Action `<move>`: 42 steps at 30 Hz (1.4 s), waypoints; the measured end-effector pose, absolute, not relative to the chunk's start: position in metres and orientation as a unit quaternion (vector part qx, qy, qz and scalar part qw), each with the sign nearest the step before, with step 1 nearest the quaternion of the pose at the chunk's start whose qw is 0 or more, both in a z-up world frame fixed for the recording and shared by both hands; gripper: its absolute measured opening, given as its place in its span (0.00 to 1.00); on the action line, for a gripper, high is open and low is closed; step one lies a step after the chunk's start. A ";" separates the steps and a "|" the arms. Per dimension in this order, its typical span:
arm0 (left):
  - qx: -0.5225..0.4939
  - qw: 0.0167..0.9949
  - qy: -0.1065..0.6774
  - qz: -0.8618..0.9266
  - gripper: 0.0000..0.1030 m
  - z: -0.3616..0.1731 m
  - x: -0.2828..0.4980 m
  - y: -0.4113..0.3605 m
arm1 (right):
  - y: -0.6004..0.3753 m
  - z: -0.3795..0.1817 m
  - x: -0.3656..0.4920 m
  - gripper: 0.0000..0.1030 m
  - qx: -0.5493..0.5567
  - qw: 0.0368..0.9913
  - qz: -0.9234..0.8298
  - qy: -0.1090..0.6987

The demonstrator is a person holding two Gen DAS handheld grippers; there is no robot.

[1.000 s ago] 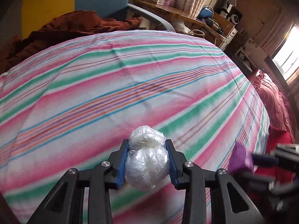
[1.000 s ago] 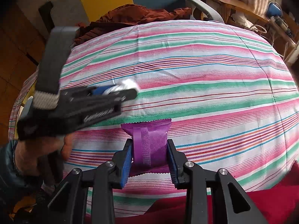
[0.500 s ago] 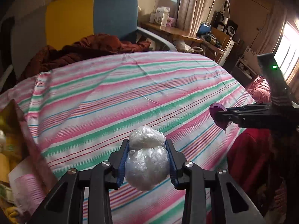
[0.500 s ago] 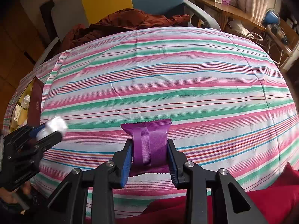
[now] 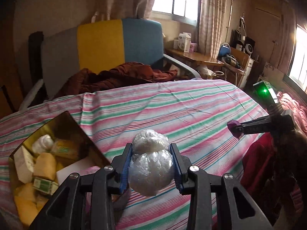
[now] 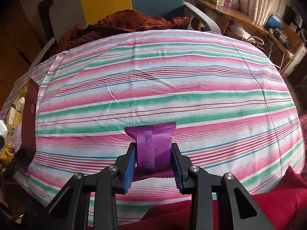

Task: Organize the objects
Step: 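Carry the white ball and purple packet over the gold tray, then open both tools to drop the white ball and purple packet into the tray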

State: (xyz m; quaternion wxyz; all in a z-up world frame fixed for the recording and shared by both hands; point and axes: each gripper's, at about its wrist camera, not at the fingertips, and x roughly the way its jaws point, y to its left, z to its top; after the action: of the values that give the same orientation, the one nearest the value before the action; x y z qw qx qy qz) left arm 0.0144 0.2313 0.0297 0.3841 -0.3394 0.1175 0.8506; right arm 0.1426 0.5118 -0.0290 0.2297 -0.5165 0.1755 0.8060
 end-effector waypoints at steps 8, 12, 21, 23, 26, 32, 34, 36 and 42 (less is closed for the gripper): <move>-0.330 0.359 0.110 0.866 0.36 0.036 0.014 0.199 | 0.509 -0.032 0.139 0.34 -0.529 0.246 0.797 0.158; -0.330 0.349 0.102 0.871 0.36 0.036 0.010 0.182 | 0.509 -0.031 0.139 0.34 -0.531 0.253 0.794 0.154; -0.337 0.330 0.065 0.880 0.36 0.038 -0.002 0.139 | 0.490 -0.020 0.124 0.34 -0.521 0.240 0.806 0.148; -0.337 0.321 0.051 0.883 0.36 0.039 -0.007 0.125 | 0.477 -0.013 0.114 0.34 -0.513 0.226 0.816 0.142; -0.346 0.304 0.020 0.887 0.36 0.040 -0.020 0.095 | 0.448 -0.001 0.095 0.34 -0.498 0.192 0.835 0.133; -0.363 0.244 -0.033 0.899 0.36 0.032 -0.042 0.029 | 0.373 0.021 0.042 0.34 -0.463 0.089 0.874 0.121; -0.368 0.233 -0.043 0.899 0.36 0.027 -0.047 0.015 | 0.341 0.025 0.017 0.34 -0.454 0.044 0.882 0.119; -0.374 0.230 -0.056 0.897 0.36 0.024 -0.050 0.007 | 0.312 0.026 -0.005 0.34 -0.451 0.014 0.885 0.112; -0.379 0.227 -0.069 0.894 0.37 0.018 -0.060 0.000 | 0.250 0.022 -0.068 0.37 -0.449 -0.052 0.885 0.109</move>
State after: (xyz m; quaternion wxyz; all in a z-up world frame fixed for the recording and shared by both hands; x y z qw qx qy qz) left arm -0.0601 0.0003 0.0179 0.2268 -0.3792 -0.0693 0.8944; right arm -0.0679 0.2498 0.0222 -0.0520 -0.4492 0.1090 0.8852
